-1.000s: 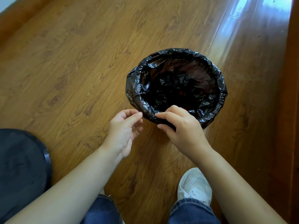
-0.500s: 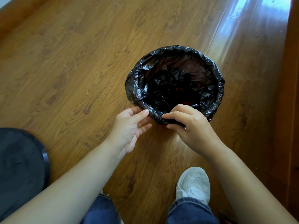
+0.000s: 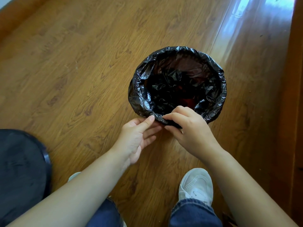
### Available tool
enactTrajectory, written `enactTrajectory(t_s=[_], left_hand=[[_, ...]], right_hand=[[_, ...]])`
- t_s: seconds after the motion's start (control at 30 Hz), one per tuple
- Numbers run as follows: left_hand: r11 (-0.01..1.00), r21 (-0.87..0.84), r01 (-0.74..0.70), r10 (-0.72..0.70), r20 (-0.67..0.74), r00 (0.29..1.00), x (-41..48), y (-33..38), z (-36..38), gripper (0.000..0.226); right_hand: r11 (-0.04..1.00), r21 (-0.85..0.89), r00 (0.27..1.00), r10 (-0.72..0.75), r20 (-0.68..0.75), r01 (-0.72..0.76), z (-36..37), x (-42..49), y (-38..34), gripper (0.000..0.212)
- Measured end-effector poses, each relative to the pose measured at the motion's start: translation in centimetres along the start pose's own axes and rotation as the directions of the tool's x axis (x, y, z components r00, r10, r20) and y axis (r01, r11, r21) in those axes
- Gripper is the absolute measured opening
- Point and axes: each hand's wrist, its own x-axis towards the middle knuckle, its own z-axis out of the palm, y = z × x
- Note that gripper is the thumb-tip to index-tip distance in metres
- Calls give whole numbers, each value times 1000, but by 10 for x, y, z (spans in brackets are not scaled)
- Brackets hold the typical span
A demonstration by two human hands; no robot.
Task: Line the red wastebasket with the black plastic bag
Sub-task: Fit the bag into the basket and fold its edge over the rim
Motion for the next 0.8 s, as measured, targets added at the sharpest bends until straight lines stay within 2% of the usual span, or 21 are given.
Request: enactTrajectory(t_s=[0.1, 0.2, 0.27, 0.37, 0.63, 0.8], left_hand=[[969, 198, -147, 181, -166, 969, -1, 0, -10, 17], [928, 240, -284, 332, -190, 924, -5, 7, -14, 15], [919, 228, -322, 362, -165, 917, -5, 13, -13, 7], [935, 209, -286, 318, -137, 938, -3, 15, -8, 7], [989, 18, -149, 150, -68, 986, 7, 18, -1, 8], [996, 2, -90, 90, -62, 994, 10, 18, 4, 10]], right_hand=[[1000, -13, 1000, 13, -22, -13, 0, 1, 1, 22], [999, -19, 999, 29, -43, -29, -1, 1, 4, 21], [999, -24, 998, 37, -56, -38, -2, 1, 5, 21], [999, -23, 998, 37, -58, -38, -1, 1, 5, 21], [1000, -14, 999, 20, -45, -21, -7, 2, 9, 21], [1000, -22, 1000, 22, -9, -22, -7, 0, 9, 20]])
